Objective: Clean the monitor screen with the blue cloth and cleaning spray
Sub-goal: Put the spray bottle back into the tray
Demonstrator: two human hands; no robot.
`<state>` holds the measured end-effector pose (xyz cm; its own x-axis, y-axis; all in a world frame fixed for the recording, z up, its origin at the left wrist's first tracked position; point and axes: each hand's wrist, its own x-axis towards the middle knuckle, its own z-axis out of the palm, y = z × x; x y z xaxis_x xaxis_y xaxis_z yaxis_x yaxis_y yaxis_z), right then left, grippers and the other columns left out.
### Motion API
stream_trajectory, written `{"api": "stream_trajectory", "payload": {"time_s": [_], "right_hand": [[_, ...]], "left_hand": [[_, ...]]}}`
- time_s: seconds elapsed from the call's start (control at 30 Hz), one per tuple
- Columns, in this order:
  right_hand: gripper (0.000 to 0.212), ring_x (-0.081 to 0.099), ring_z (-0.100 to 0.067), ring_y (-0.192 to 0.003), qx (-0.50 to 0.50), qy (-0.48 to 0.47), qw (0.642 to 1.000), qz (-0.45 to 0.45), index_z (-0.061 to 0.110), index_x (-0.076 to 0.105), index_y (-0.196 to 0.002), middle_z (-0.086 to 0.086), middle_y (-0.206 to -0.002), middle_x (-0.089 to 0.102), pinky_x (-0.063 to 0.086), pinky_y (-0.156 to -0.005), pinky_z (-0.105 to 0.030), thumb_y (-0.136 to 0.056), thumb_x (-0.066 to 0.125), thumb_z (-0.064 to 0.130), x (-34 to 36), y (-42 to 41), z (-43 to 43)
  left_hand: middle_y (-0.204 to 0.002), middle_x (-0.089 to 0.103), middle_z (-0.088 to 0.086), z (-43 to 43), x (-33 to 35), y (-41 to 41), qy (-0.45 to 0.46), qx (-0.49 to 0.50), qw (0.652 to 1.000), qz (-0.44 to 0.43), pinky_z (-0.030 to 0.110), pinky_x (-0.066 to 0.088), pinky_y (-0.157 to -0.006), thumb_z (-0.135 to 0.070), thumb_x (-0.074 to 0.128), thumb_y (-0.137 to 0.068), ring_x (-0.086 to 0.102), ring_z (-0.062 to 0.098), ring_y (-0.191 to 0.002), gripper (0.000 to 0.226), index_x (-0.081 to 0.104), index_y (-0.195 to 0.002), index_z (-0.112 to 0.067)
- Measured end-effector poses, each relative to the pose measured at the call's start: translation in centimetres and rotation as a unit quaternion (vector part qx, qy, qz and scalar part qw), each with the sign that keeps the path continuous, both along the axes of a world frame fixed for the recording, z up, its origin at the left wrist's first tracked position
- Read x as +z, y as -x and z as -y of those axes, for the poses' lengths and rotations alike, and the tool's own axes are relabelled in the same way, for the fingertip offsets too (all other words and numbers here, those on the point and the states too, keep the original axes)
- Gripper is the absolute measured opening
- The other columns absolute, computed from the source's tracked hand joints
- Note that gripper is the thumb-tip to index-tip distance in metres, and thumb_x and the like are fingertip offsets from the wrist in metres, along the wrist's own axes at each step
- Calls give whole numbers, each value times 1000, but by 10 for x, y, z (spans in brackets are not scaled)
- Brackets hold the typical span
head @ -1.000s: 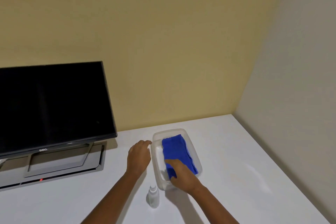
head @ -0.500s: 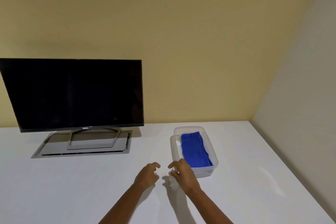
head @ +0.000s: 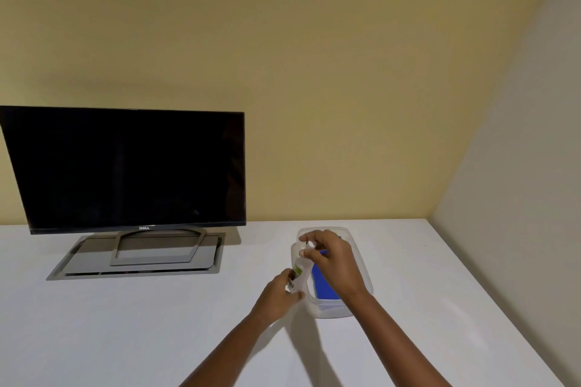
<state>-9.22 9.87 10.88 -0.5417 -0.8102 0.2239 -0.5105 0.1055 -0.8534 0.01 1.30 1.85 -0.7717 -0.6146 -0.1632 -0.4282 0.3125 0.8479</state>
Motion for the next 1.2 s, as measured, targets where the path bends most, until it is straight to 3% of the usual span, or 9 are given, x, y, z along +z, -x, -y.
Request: {"api": "stream_trajectory", "payload": {"time_s": [0.1,0.23,0.4,0.5,0.63,0.73,0.93,1.07,1.2], "right_hand": [[24,60,-11,-91,-8,32,999,5,27,63,-98,7,-97,61,49,-73,-17,-83,63,9,13,5,5],[39,57,-12,-101,-33,30,999,31,17,54,-123,6,-108,57,47,-72,-10,-85,63,13,11,22,16],[25,58,-17,-88,-52,-17,998,10,5,61,-103,-6,-100,63,43,-65,-3,-81,68,14,-10,46,28],[20,60,-19,-83,-53,-37,998,18,4,60,-97,-5,-93,64,45,-65,-6,-81,67,13,-24,63,38],[20,61,-22,-84,-75,-87,993,10,4,60,-95,-9,-93,65,49,-77,-31,-80,67,16,-48,85,56],[19,57,-21,-82,-83,-100,991,7,3,60,-93,-9,-93,62,48,-77,-35,-78,68,12,-63,98,71],[26,55,-24,-87,-68,-143,987,12,0,57,-100,-8,-96,55,44,-75,-32,-78,67,10,-88,112,100],[20,57,-29,-87,-57,-150,987,19,3,54,-92,-15,-96,60,47,-78,-38,-77,66,5,-106,118,106],[19,57,-28,-85,-44,-156,986,31,8,49,-86,-10,-90,59,46,-76,-36,-77,66,4,-119,121,109]], "left_hand": [[-102,52,0,0,11,20,-59,33,997,-48,21,40,-69,-10,53,-88,49,17,-81,21,40,-102,-19],[-98,52,9,4,28,44,-89,41,991,-86,13,41,-59,-1,46,-89,49,19,-79,23,38,-106,-15],[-96,53,9,15,33,62,-45,47,995,-81,24,40,-75,2,44,-88,51,21,-84,34,44,-120,-7],[-117,55,11,25,24,66,1,61,997,-37,24,40,-84,-3,49,-88,53,21,-99,35,46,-123,-9],[-139,41,15,38,20,66,44,74,994,72,33,40,-100,-5,46,-92,48,28,-123,43,37,-133,-6],[-143,38,15,45,20,67,30,44,994,93,33,36,-103,-9,50,-91,43,28,-128,48,33,-136,-4],[-143,39,13,53,13,76,-1,5,992,128,37,34,-106,-19,61,-86,39,27,-131,64,28,-141,-16],[-146,36,14,50,10,81,-25,15,990,137,34,31,-107,-20,57,-88,32,27,-136,60,29,-141,-14],[-151,29,11,49,6,83,-17,30,991,127,33,28,-110,-19,54,-90,31,27,-138,59,27,-143,-16]]}}
